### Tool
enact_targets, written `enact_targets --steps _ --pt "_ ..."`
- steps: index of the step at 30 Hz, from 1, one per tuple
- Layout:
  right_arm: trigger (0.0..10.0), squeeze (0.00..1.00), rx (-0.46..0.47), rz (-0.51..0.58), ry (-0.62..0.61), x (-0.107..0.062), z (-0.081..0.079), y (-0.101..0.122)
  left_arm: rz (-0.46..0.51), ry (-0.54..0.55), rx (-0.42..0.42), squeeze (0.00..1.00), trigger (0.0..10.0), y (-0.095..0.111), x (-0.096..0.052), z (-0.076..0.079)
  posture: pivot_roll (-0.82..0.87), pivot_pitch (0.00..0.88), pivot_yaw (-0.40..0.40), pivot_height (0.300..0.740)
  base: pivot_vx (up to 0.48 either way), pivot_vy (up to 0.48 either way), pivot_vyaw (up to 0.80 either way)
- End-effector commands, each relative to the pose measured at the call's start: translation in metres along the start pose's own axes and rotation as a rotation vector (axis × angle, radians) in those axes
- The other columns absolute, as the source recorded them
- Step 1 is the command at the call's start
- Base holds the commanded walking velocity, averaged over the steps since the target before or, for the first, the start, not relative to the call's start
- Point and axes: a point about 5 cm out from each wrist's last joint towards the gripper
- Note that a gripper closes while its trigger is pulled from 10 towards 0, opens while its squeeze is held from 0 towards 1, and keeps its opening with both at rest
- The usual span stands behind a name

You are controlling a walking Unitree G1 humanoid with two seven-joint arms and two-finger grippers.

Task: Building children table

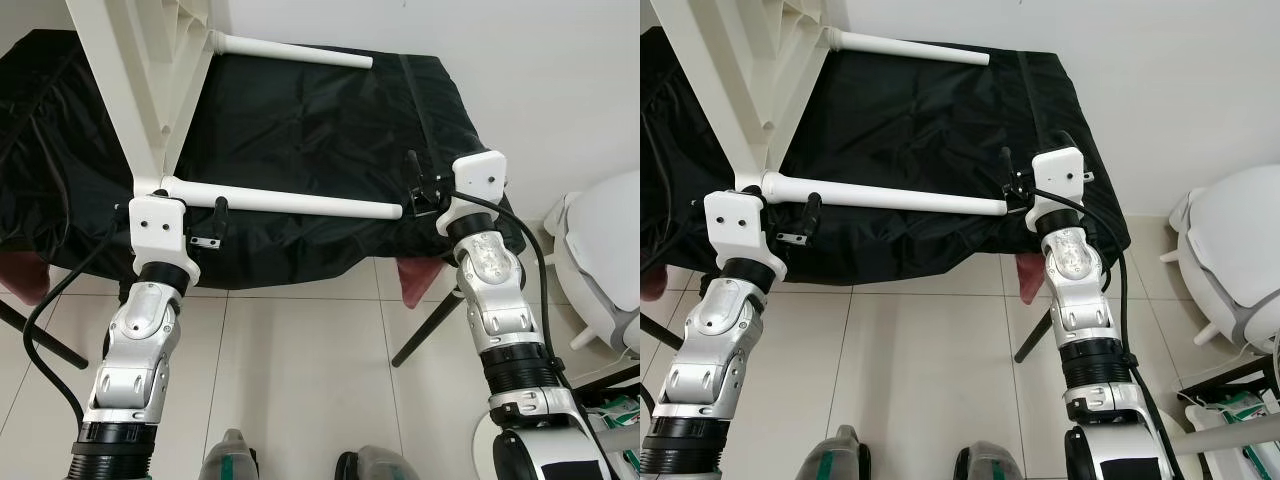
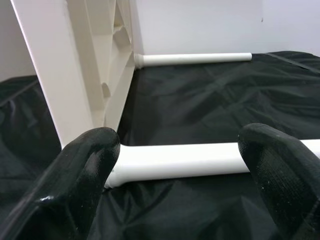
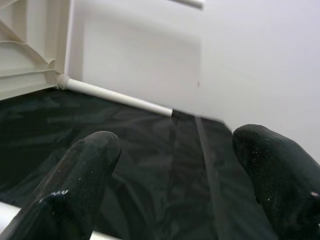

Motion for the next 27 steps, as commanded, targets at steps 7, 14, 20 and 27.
enact_targets --steps 7,14,20,27 --pt "10.0 0.0 0.051 -0.028 -0.005 -0.015 -0.004 -0.005 0.023 -0.052 -0.007 0.0 10.0 0.004 -0.011 0.002 0.06 0.026 -0.053 0.74 0.0 0.0 0.0" --pt "10.0 0.0 0.054 -0.02 0.01 -0.012 -0.006 -0.001 0.02 -0.064 -0.017 0.0 10.0 0.005 -0.012 0.006 0.06 0.027 -0.054 0.74 0.0 0.0 0.0" --pt "10.0 0.0 0.045 -0.026 0.011 -0.014 -0.003 0.0 0.01 -0.066 -0.018 0.0 10.0 0.004 -0.014 0.007 0.06 0.032 -0.054 0.74 0.0 0.0 0.0" --pt "10.0 0.0 0.026 -0.017 0.027 -0.014 -0.006 0.002 -0.01 -0.07 -0.038 0.0 10.0 0.001 -0.013 0.009 0.06 0.037 -0.051 0.74 0.0 0.0 0.0"
Point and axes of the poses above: a point about 5 cm out from each wrist's last joint towards the gripper, its own x axis pointing out of the wrist towards the gripper, its own y axis along the axis of the wrist's last joint, z = x × y, and after that the axes turned 7 degrees about x, right-handed
